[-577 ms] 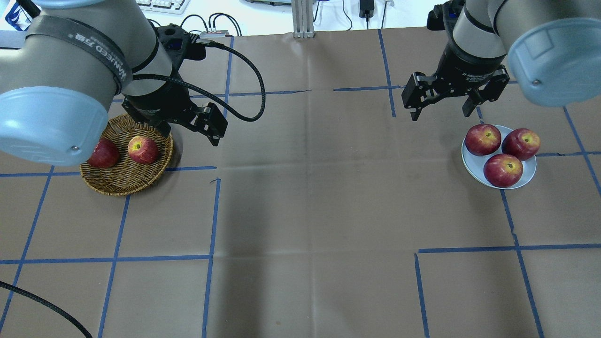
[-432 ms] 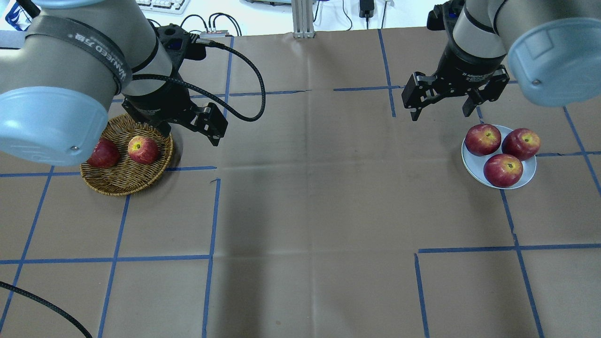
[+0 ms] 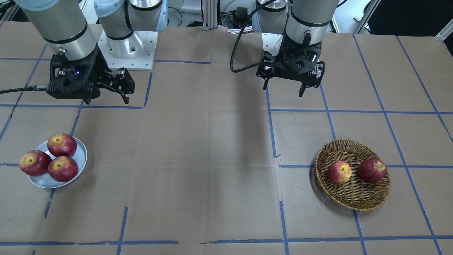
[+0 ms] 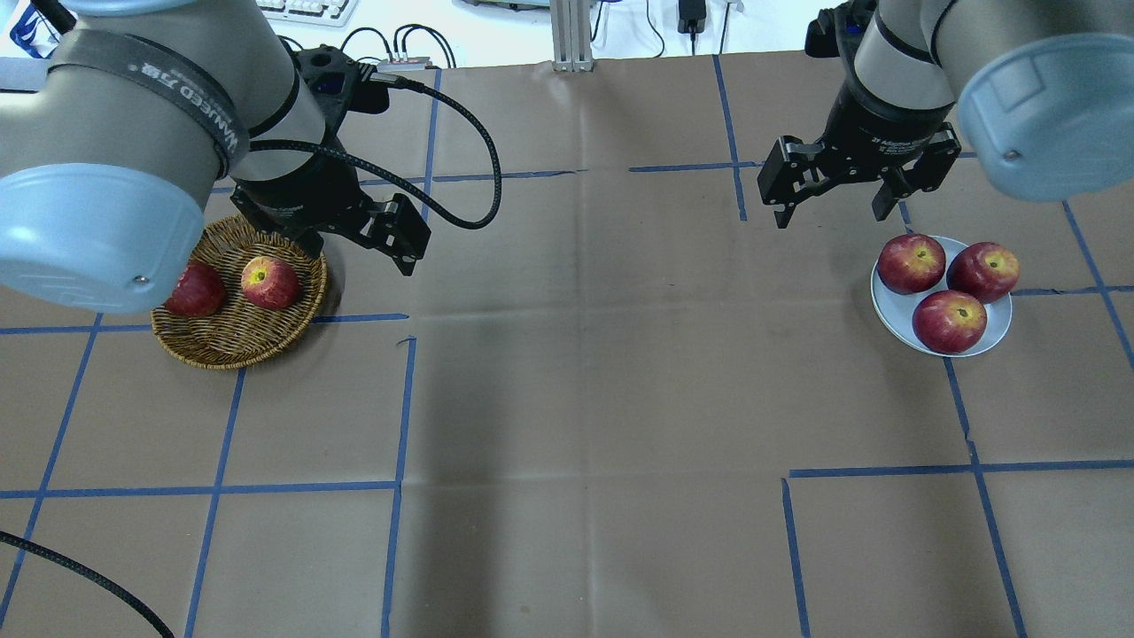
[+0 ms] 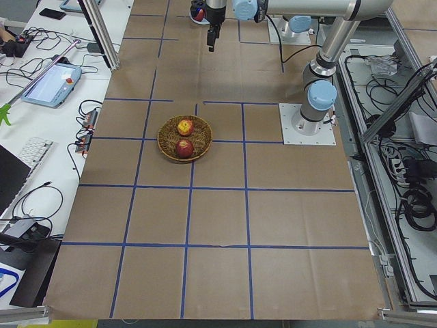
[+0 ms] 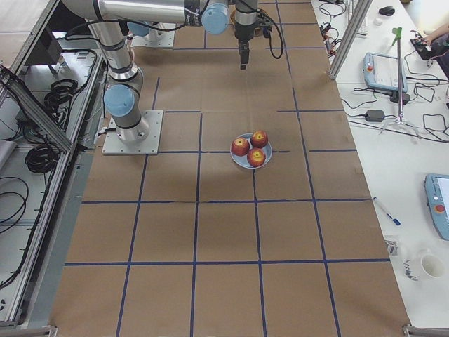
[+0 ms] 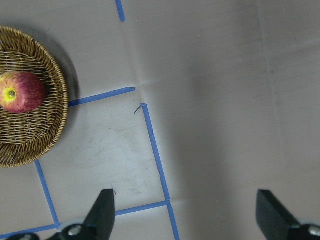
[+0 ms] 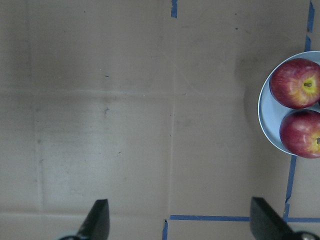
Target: Transfer apple from basket to plate
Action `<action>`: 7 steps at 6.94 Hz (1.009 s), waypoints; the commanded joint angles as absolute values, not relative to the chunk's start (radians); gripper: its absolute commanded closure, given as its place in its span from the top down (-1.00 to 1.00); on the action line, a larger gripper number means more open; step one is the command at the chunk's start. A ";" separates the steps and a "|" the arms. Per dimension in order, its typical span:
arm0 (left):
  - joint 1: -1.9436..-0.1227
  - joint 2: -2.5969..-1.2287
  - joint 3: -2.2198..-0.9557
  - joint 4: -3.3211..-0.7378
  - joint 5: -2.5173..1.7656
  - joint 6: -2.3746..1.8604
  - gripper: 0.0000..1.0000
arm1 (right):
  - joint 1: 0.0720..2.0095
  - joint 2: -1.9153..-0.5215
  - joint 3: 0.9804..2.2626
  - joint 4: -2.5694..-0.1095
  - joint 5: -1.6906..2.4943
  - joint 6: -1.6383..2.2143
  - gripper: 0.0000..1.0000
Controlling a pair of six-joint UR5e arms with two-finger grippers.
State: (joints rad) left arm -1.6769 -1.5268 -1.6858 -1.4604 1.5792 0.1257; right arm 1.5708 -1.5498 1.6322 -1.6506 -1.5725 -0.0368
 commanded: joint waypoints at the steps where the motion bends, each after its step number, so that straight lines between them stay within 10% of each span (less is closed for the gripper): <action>1: -1.678 -1.528 -1.686 -1.460 1.583 0.126 0.99 | 1.571 -1.551 1.632 -1.651 -1.572 -0.037 1.00; 7: -1.678 -1.520 -1.695 -1.463 1.588 0.121 0.99 | 1.571 -1.551 1.632 -1.651 -1.572 -0.037 1.00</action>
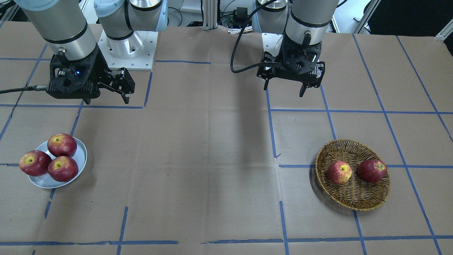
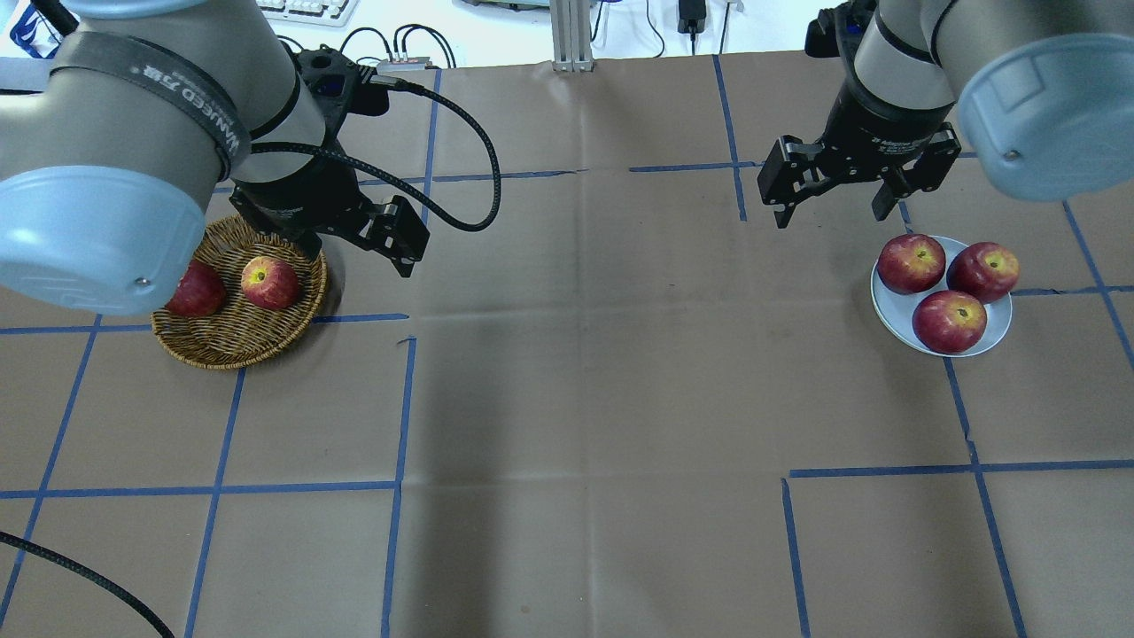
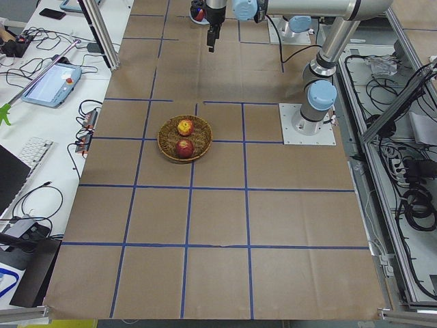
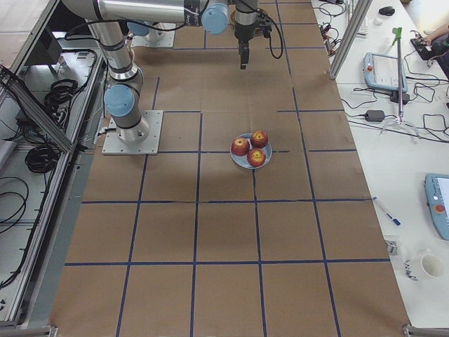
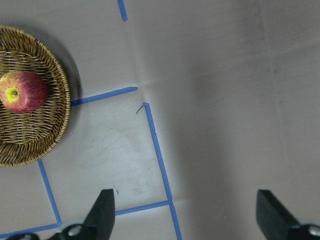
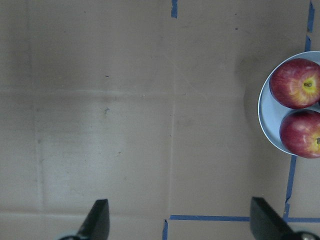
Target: Transfer apple from basket to plate
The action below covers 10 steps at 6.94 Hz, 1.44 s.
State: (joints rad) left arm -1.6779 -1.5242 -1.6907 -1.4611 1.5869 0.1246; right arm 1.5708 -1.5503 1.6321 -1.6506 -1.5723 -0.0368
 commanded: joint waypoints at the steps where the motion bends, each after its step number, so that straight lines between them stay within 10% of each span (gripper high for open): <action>1: -1.680 -1.510 -1.697 -1.474 1.588 0.117 0.99 | 1.571 -1.551 1.632 -1.651 -1.572 -0.037 1.00; 6: -1.663 -1.457 -1.707 -1.549 1.589 0.127 1.00 | 1.571 -1.549 1.632 -1.651 -1.572 -0.035 1.00; 10: -1.338 -1.665 -1.819 -1.233 1.578 0.584 1.00 | 1.571 -1.551 1.632 -1.652 -1.572 -0.035 1.00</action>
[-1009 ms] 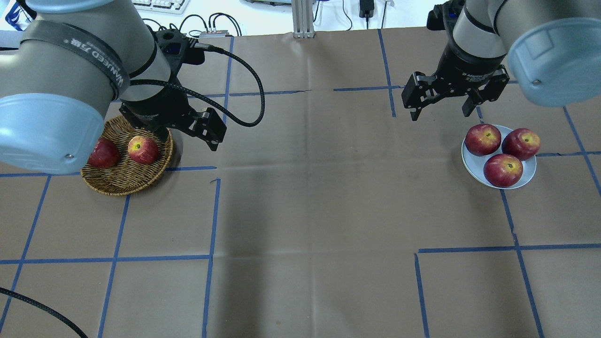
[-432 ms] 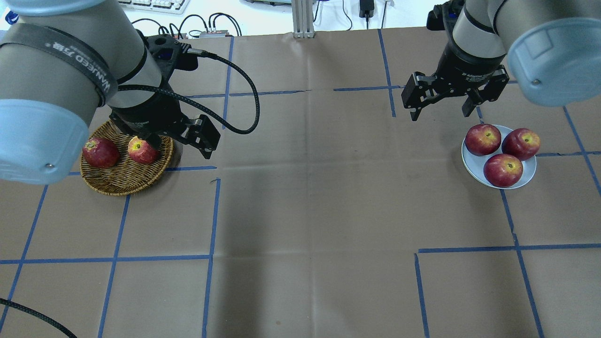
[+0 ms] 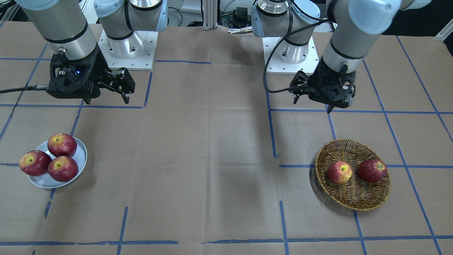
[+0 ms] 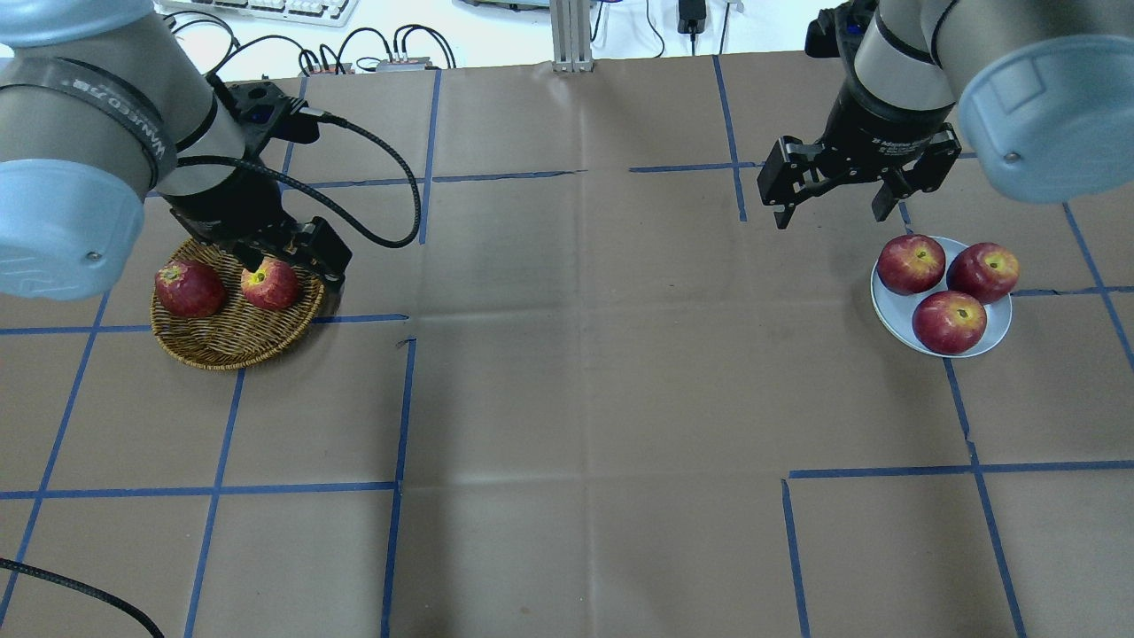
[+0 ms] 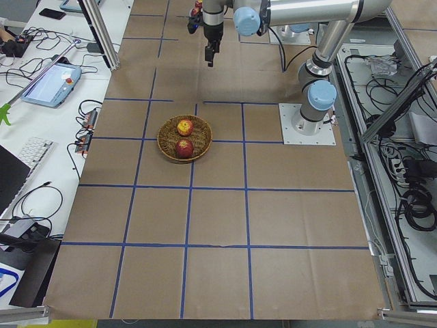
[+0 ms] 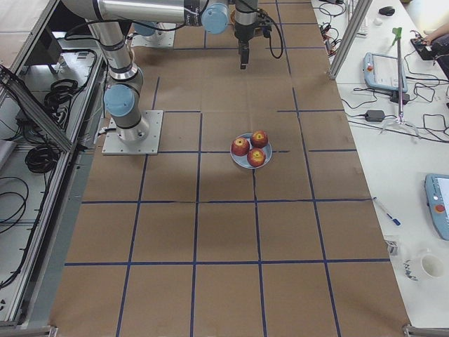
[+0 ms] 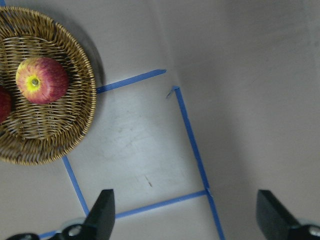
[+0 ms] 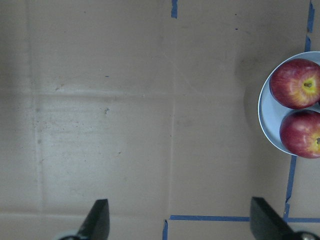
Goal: Transfer apple from basket to plate
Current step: 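Lower the left gripper onto the yellow-red apple in the basket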
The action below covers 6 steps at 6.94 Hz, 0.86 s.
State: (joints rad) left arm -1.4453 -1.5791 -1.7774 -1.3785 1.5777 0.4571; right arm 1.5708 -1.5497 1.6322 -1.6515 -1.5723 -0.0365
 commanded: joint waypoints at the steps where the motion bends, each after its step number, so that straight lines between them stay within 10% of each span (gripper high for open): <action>1: -1.306 -1.760 -1.803 -1.144 1.582 0.647 1.00 | 1.571 -1.549 1.631 -1.652 -1.572 -0.035 1.00; 6: -1.246 -1.979 -1.786 -0.896 1.582 0.758 0.99 | 1.571 -1.551 1.631 -1.652 -1.572 -0.035 1.00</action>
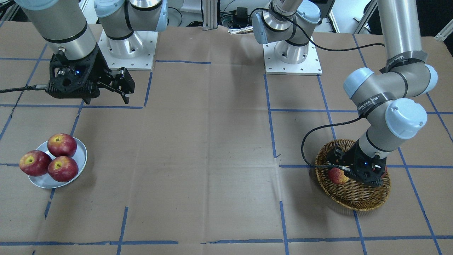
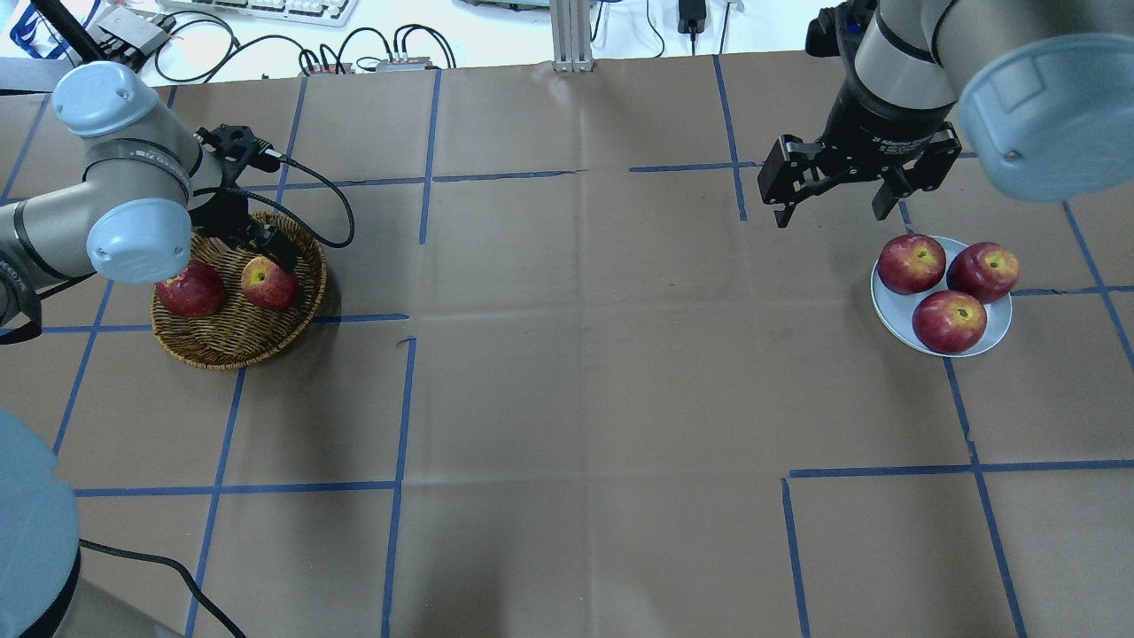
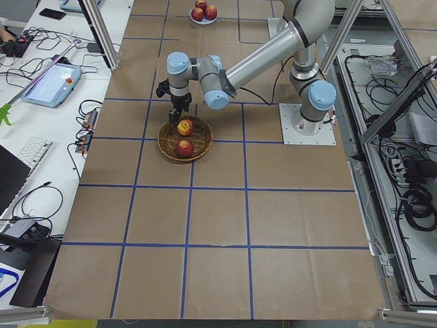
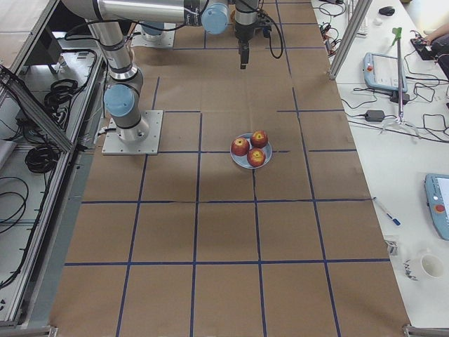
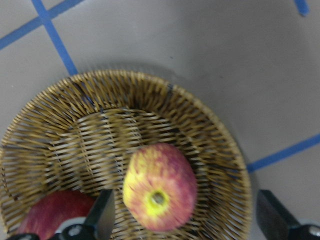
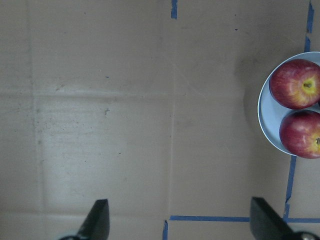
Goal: Transfer apple from basket to plate
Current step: 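Lower the left gripper onto the yellow-red apple in the basket, then close the left gripper on the apple and lift it from the basket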
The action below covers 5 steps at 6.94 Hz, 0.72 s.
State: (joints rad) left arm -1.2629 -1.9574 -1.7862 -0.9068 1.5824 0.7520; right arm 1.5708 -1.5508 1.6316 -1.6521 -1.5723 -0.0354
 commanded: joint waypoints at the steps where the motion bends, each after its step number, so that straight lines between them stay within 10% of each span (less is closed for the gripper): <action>1: -1.246 -1.988 -1.790 -0.896 1.583 0.756 0.99 | 1.571 -1.551 1.631 -1.652 -1.572 -0.035 1.00; 3: -1.246 -2.020 -1.795 -0.896 1.575 0.755 0.74 | 1.571 -1.549 1.632 -1.652 -1.572 -0.035 1.00; 5: -1.246 -2.020 -1.809 -0.896 1.580 0.755 -0.04 | 1.572 -1.551 1.632 -1.652 -1.572 -0.035 1.00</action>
